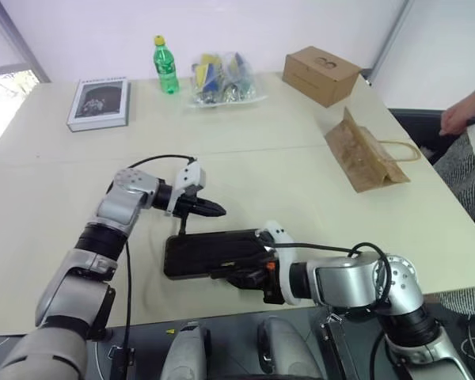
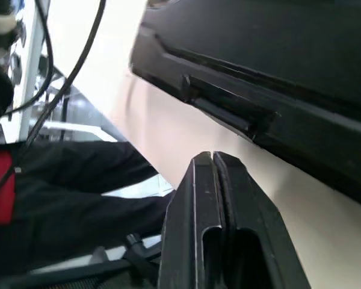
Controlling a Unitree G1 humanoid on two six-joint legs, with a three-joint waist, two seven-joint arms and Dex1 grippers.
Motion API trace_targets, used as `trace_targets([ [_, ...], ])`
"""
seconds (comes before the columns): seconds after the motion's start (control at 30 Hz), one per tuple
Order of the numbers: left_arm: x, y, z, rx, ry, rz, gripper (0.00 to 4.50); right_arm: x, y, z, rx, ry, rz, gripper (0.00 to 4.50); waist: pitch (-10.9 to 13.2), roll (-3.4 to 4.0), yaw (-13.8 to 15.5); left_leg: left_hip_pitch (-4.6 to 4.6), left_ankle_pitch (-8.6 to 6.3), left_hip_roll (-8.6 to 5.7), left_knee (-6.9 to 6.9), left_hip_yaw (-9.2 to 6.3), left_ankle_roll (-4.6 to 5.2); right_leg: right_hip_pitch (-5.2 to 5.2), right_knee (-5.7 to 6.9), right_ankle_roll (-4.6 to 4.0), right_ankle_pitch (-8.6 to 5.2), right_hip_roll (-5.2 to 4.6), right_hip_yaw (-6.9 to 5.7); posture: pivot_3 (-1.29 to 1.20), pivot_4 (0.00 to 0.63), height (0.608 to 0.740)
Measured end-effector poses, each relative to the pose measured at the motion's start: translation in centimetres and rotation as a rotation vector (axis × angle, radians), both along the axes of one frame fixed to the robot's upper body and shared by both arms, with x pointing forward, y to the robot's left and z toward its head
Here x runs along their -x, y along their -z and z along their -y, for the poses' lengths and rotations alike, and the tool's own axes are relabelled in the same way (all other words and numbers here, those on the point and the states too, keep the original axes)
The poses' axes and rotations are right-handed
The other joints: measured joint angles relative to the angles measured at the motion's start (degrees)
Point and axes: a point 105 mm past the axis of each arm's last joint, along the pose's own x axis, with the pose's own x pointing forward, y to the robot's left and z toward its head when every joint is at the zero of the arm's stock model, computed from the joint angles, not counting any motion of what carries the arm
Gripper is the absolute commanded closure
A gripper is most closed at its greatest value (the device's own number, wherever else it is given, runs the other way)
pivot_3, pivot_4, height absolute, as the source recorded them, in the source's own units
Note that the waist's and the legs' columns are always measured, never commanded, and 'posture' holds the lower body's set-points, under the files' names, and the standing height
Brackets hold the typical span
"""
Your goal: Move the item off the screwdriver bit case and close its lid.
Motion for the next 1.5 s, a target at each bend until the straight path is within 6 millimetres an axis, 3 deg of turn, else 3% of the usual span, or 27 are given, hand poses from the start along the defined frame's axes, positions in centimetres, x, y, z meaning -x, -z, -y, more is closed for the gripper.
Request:
trace_targets([
  [0.3, -0.1, 0.1, -0.1, -0.005, -0.001, 0.007, 4.5, -0.1, 0.0, -1.2, 0.009, 0.061, -0.015, 4.48, 0.0, 0.0, 0.4, -0.02, 0.0, 0.01, 0.0, 0.01, 0.0, 0.0, -0.03, 0.0, 0.0, -0.03, 0.0, 0.0, 0.15, 0.74],
  [0.8, 0.4, -0.5, 0.6, -0.006, 0.031, 0.033, 4.5, -0.3, 0.5, -1.2, 0.061, 0.088, -0.02, 4.48, 0.0, 0.0, 0.43, -0.02, 0.0, 0.04, 0.0, 0.01, 0.0, 0.0, -0.04, -0.01, -0.01, -0.04, 0.0, 0.0, 0.15, 0.74],
  [1.5, 2.1, 1.5, 0.7, -0.08, 0.099, 0.05, 4.5, -0.3, 1.3, -1.7, 0.116, 0.145, -0.049, 4.48, 0.0, 0.0, 0.42, -0.03, 0.0, 0.07, 0.0, 0.0, 0.01, 0.0, -0.06, -0.04, -0.02, -0.05, 0.01, 0.0, 0.15, 0.74],
])
